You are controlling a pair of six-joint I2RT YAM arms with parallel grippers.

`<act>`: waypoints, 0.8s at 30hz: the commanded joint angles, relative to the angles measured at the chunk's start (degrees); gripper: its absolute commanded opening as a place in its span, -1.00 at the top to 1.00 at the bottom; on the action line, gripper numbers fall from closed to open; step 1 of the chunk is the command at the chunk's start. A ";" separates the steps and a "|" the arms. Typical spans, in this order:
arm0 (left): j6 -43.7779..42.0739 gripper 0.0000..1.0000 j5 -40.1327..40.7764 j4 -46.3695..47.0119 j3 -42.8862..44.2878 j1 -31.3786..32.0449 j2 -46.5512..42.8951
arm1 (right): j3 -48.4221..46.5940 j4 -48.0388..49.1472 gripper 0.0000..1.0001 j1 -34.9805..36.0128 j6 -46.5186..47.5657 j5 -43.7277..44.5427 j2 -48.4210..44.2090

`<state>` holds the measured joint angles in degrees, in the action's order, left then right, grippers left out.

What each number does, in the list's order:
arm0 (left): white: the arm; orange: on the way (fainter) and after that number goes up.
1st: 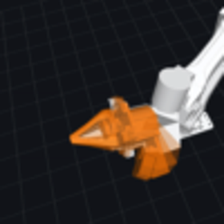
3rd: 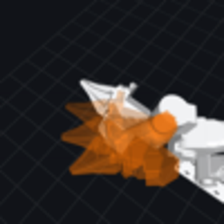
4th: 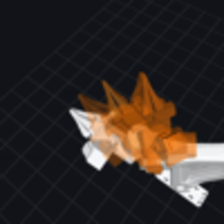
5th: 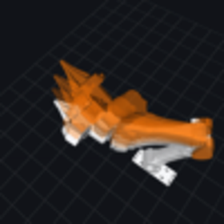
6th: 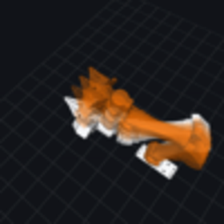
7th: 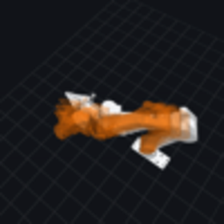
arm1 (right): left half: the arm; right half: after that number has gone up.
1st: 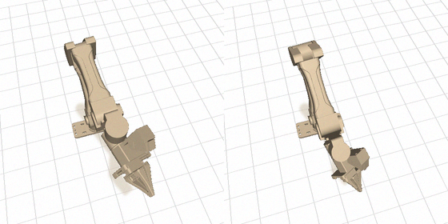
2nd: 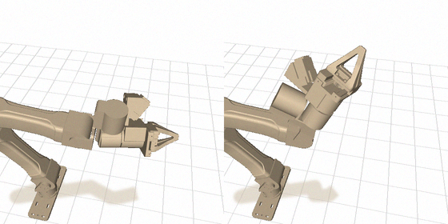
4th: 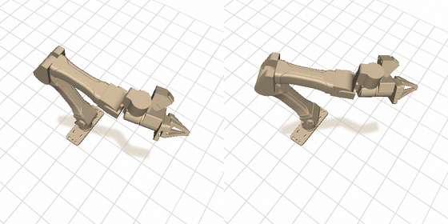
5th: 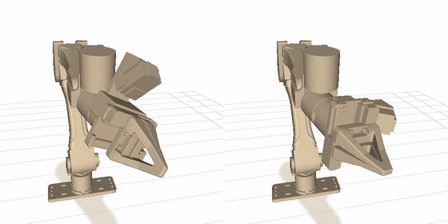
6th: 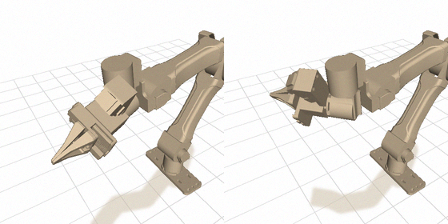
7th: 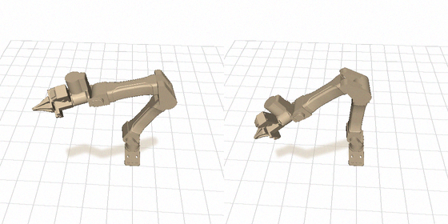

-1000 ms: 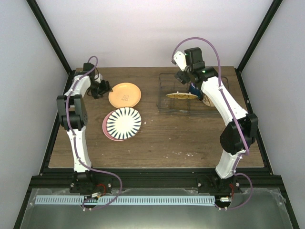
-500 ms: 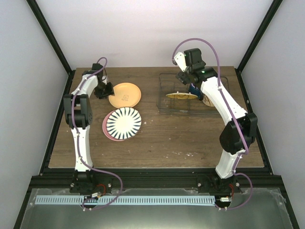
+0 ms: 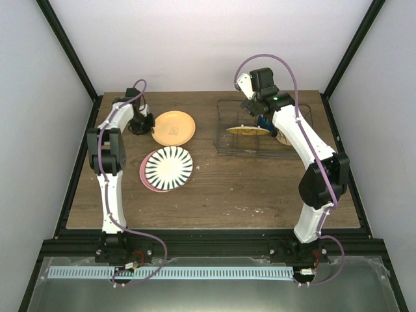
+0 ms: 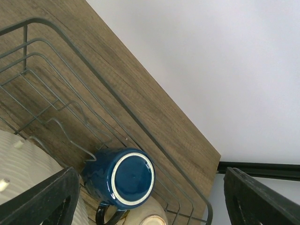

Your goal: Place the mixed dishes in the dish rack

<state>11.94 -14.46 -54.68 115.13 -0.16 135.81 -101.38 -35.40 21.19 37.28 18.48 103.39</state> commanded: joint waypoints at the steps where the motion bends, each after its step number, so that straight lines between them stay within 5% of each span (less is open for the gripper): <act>1: 0.31 1.00 -3.38 0.53 -1.54 -0.04 0.99 | 0.11 1.29 -0.70 0.26 -0.29 0.56 -0.18; 13: 5.54 1.00 -18.74 10.47 -4.64 -5.32 -8.76 | -8.06 -2.93 -0.71 0.17 -12.18 -11.60 3.05; 24: 5.21 1.00 -14.38 20.84 -9.05 -2.34 -20.94 | -17.67 -7.52 -0.75 0.46 -21.44 -30.84 5.49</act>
<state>17.80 -30.24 -38.94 106.78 -4.51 118.26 -115.44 -41.23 21.19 20.45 -2.28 109.38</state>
